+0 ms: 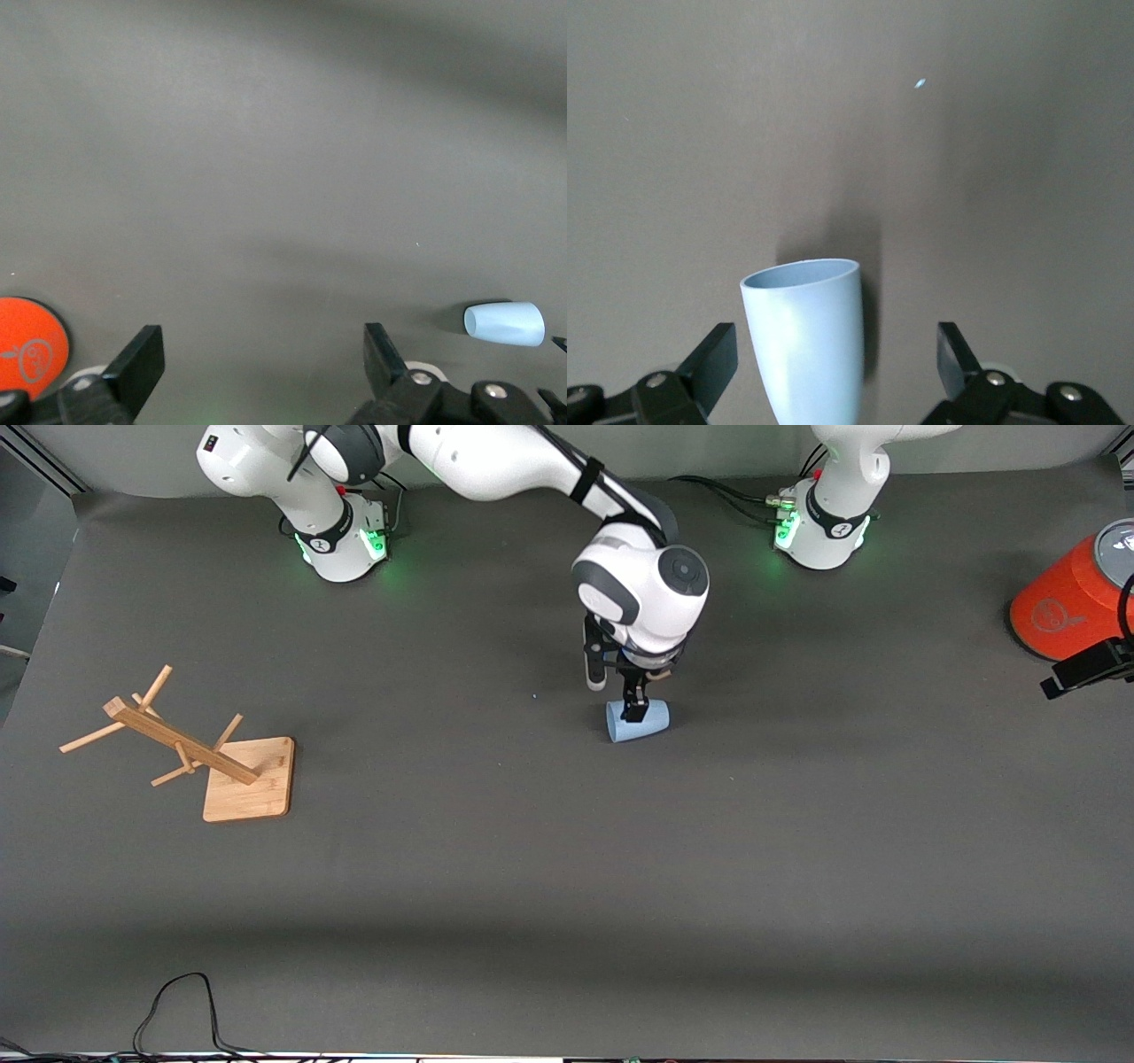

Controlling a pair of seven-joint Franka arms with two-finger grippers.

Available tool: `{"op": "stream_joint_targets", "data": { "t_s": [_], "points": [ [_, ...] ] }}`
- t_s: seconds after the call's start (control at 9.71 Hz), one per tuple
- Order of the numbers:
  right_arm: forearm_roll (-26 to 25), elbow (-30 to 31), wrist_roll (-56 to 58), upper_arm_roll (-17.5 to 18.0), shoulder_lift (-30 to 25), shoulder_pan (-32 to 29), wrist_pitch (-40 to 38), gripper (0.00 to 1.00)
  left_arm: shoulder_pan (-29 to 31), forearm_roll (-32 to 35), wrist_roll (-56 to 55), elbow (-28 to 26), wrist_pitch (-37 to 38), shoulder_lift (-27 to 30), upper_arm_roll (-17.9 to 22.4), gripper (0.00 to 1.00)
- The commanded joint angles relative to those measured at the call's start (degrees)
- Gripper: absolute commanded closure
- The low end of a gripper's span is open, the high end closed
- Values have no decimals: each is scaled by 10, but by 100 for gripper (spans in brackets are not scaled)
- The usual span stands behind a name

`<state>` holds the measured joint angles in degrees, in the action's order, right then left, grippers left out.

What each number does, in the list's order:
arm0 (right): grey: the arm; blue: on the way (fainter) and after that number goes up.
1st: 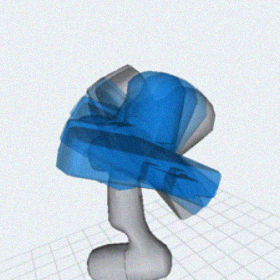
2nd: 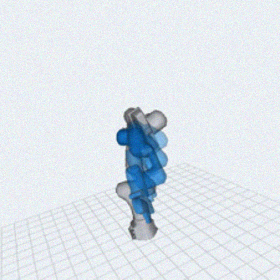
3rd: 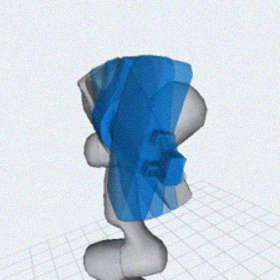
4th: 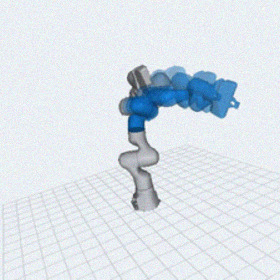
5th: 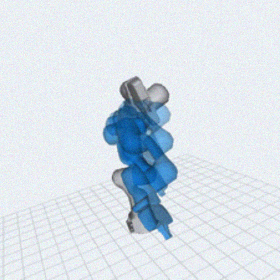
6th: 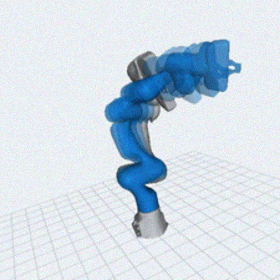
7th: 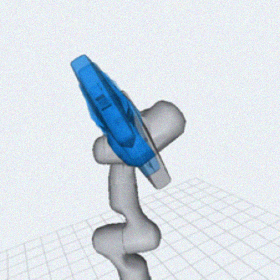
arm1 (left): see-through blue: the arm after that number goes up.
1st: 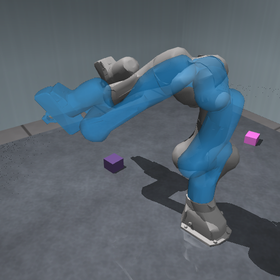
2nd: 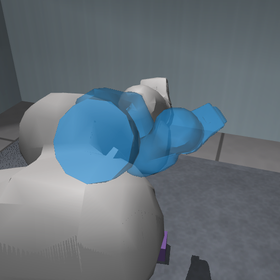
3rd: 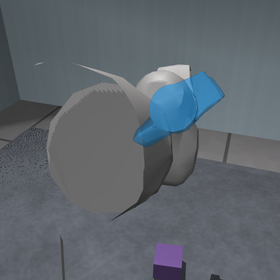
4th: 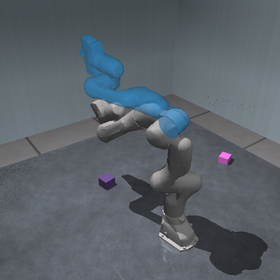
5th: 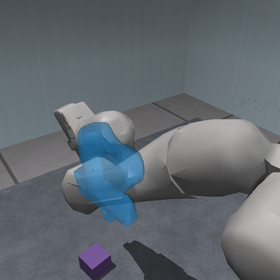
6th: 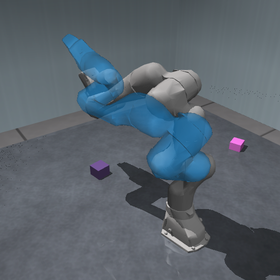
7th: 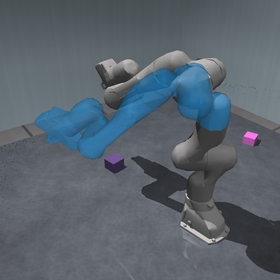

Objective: Rotate and upright cup with both arms
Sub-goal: 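Lower the cup onto the table and open the right gripper, then withdraw the right gripper while the left gripper reaches toward the cup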

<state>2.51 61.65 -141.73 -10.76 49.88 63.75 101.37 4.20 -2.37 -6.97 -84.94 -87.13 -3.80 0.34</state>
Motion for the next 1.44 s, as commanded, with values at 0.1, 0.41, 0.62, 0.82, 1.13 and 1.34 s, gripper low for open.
{"op": "stream_joint_targets", "data": {
  "t_s": [0.1, 0.41, 0.62, 0.82, 1.13, 1.34],
  "points": [
    [41, 10, 130, 0, -112, -48, -133, 0, -18, 3, 4, 6, 7, -10, 2, 0],
    [40, 11, 316, -5, -198, -124, -251, 0, -34, 4, -17, 4, 10, -11, -11, 0],
    [41, 22, 434, -3, -252, -195, -289, 0, -87, 9, -80, 6, -1, -23, -14, 0],
    [39, 102, 578, 3, -337, -272, -287, 0, -165, 55, -168, 19, -4, -66, -15, 0],
    [32, 184, 841, 3, -427, -395, -281, 0, -311, 113, -286, 132, 5, -195, -15, 0],
    [30, 229, 986, 3, -464, -456, -254, 0, -397, 154, -335, 199, 1, -302, -14, 0]
  ]
}}
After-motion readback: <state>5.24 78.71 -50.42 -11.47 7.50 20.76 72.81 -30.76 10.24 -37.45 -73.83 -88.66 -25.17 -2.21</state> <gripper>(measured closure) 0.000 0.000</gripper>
